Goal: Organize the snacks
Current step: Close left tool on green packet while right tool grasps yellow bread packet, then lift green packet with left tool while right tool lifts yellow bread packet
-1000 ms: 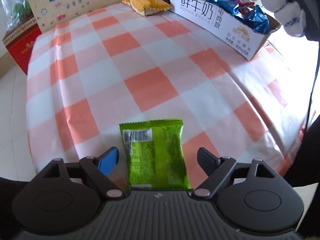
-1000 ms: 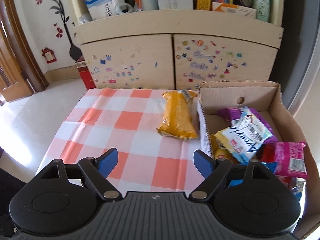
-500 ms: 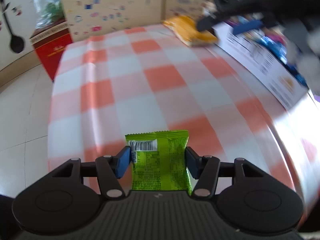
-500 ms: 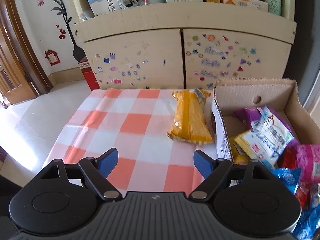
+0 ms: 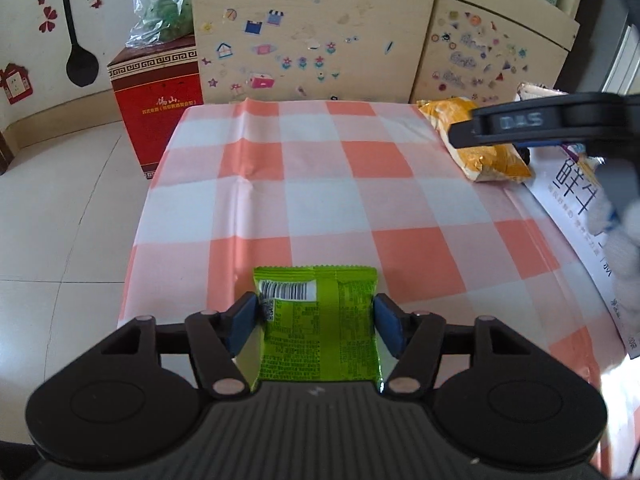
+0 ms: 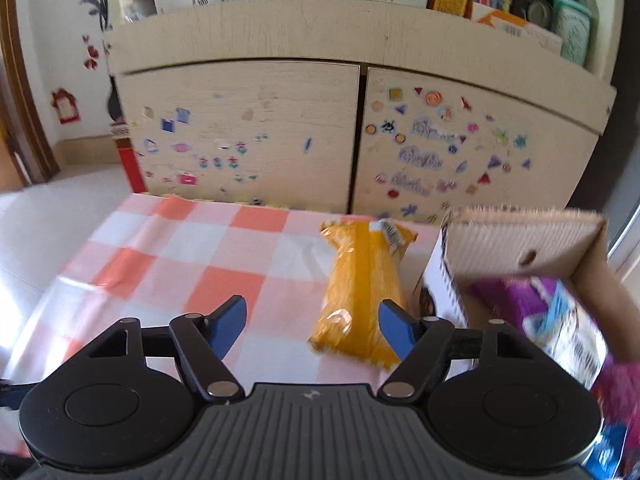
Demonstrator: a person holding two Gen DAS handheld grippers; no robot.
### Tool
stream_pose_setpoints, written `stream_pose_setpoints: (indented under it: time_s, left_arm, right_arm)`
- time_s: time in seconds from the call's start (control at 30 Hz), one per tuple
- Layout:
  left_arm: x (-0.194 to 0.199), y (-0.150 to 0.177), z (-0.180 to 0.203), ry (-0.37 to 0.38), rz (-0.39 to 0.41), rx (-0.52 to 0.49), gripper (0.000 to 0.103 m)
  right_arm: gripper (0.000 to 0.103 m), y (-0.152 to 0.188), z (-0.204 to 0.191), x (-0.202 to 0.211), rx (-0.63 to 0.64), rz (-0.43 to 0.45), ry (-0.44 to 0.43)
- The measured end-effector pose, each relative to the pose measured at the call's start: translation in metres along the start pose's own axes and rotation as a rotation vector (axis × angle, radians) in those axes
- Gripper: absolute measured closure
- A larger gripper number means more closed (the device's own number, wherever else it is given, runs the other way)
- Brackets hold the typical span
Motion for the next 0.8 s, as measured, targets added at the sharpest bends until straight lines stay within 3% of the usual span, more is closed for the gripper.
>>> stream_pose_setpoints:
  time_s: [0.3, 0.37, 0.47, 0.8]
  left_arm:
    - [0.000, 0.001, 0.004, 0.016, 0.002, -0.007, 0.026]
    - [0.000, 0.002, 0.005, 0.019, 0.002, -0.010, 0.023]
    - [0.000, 0.001, 0.005, 0.019, 0.001, -0.002, 0.022]
    - [0.001, 0.001, 0.001, 0.039, 0.000, 0.023, 0.018]
  right_arm:
    - [0.026, 0.004, 0.002, -0.030, 0.090, 0.006, 0.078]
    - [0.031, 0.004, 0.005, -0.033, 0.086, 0.004, 0.094]
    - [0.049, 0.005, 0.008, -0.033, 0.099, -0.001, 0.108]
    - [0.057, 0.011, -0.008, -0.001, 0.104, -0.081, -0.004]
Point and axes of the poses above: each gripper's, at about its wrist camera, not at the fingertips, and x roughly against the way its jaws point, z to its right, y to its underside, the point moved 7 cm from there along -x, roughly the way its jaws point, and after that the axes turned 15 degrees about z, right-handed, at the moved point
